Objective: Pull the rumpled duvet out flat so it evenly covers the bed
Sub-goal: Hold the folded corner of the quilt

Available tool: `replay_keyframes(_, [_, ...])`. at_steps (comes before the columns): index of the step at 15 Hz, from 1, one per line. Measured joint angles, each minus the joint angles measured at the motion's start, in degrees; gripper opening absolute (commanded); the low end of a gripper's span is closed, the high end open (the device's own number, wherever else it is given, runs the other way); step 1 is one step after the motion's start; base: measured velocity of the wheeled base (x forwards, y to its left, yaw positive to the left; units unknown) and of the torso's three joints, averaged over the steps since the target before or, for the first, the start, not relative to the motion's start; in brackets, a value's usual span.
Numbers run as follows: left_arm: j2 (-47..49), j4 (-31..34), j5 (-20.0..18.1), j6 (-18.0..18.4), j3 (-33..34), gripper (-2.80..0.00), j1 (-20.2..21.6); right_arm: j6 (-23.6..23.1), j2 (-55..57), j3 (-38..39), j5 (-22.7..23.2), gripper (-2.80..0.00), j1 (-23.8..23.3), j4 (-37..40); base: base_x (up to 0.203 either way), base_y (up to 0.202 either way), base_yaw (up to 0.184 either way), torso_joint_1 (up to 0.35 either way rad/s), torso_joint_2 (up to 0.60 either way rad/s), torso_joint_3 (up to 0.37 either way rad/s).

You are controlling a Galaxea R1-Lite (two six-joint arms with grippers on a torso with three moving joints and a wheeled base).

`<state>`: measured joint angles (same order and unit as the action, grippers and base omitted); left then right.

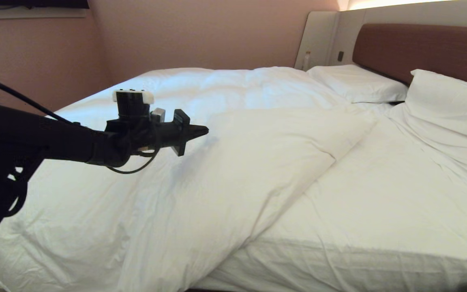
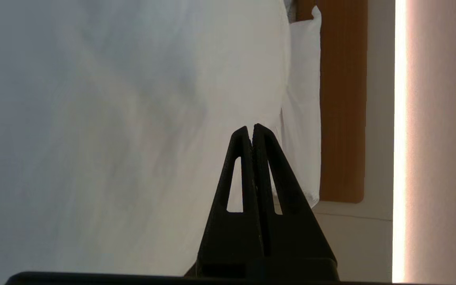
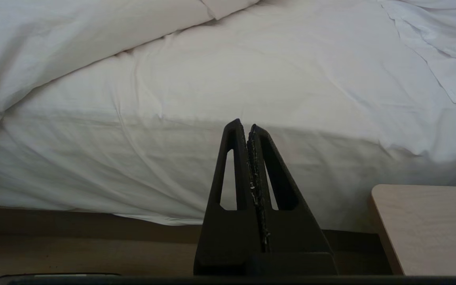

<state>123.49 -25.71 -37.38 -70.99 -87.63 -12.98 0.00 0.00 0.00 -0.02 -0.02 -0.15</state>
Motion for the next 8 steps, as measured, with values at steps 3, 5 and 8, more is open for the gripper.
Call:
replay_keyframes(3, [1.4,-1.9,0.3,-3.6,0.7,-2.80,0.8,0.0,0.0,0.0,0.0,-2.80,0.0,0.0,0.000,0.000,0.000,0.000,0.00,0.000])
replay_keyframes(5, [1.6,-5.0,0.4,-7.2,2.4,-2.80,1.7,0.0,0.0,0.0,0.0,-2.80,0.0,0.0,0.000,0.000,0.000,0.000,0.00,0.000])
replay_keyframes(8, [1.9,-10.3,-0.1,-14.8,3.7,-2.80,3.2,0.0,0.0,0.0,0.0,-2.80,0.0,0.0,0.000,0.000,0.000,0.000,0.00,0.000])
